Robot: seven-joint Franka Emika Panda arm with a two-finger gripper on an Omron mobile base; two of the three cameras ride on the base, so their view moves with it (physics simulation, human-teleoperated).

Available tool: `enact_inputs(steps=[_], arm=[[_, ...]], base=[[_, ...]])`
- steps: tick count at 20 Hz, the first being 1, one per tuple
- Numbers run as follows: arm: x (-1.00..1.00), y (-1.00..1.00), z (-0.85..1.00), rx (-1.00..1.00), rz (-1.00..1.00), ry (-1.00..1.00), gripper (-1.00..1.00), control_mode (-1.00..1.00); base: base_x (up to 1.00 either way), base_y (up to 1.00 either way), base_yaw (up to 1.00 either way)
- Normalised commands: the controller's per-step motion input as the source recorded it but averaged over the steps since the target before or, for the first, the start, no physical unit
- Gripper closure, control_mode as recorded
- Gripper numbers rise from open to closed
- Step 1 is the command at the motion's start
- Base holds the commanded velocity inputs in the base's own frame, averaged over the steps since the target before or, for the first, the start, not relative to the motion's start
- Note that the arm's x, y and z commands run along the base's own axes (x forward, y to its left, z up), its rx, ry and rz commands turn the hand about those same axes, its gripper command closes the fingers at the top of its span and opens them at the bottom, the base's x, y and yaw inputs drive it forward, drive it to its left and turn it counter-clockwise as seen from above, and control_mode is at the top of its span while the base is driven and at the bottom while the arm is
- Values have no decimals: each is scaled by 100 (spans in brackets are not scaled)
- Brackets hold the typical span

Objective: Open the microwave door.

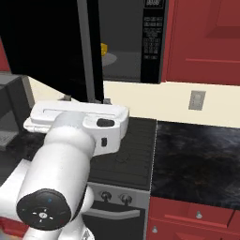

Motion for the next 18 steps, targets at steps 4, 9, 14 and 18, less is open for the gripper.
enact_inputs(steps=[4, 9, 14, 18], arm=[[20, -39, 1, 33, 11, 42, -100, -100], [22, -12, 2, 38, 7, 53, -100, -100], [1, 9, -28, 25, 6, 35, -100, -100], [28, 0, -6, 29, 1, 37, -100, -100]], base=[[0, 0, 0], [0, 0, 0], [0, 0, 0], [0, 0, 0]])
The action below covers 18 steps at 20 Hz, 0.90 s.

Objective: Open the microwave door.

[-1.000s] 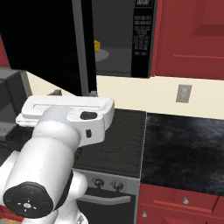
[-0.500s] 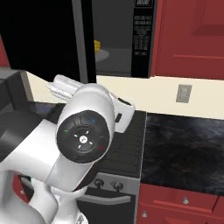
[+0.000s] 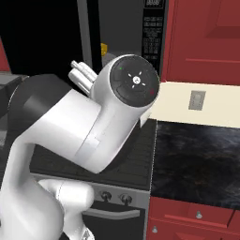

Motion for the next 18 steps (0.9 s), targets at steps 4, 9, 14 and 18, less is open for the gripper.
enact_inputs(steps=[4, 9, 14, 18], arm=[[35, 0, 0, 32, 2, 34, -100, -100], [20, -11, -11, 44, 1, 12, -100, -100], [26, -12, -15, 49, 0, 0, -100, -100], [56, 1, -1, 22, 0, 0, -100, -100]], base=[[0, 0, 0], [0, 0, 0], [0, 0, 0], [0, 0, 0]])
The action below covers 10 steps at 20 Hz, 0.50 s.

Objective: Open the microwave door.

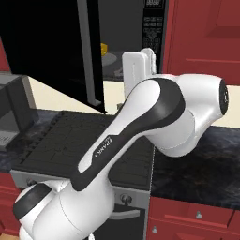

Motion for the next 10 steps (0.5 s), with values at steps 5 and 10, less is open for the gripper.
enact_inputs(steps=[5, 10], arm=[[60, 5, 0, 6, 2, 0, -100, -100], [53, 0, 0, 2, 7, 1, -100, -100]], base=[[0, 0, 0], [0, 0, 0]])
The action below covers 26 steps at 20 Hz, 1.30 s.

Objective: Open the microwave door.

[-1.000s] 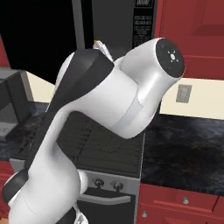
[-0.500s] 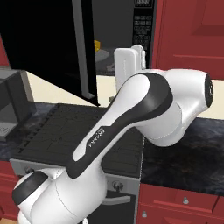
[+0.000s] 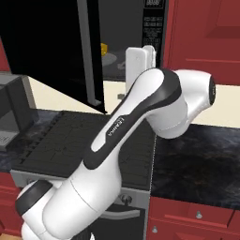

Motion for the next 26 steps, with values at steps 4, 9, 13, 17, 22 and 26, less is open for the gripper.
enact_inputs(steps=[4, 9, 13, 17, 22, 26], arm=[[43, 0, 0, 3, 9, 2, -100, -100], [33, 21, 0, 1, 7, 7, -100, -100], [30, 38, 0, 0, 7, 10, -100, -100], [25, 37, 0, 0, 7, 8, -100, -100], [-3, 46, 2, 0, 12, 11, -100, -100], [-66, 58, 20, 0, 26, 12, -100, -100]], base=[[0, 0, 0], [0, 0, 0], [0, 0, 0], [0, 0, 0], [0, 0, 0], [0, 0, 0]])
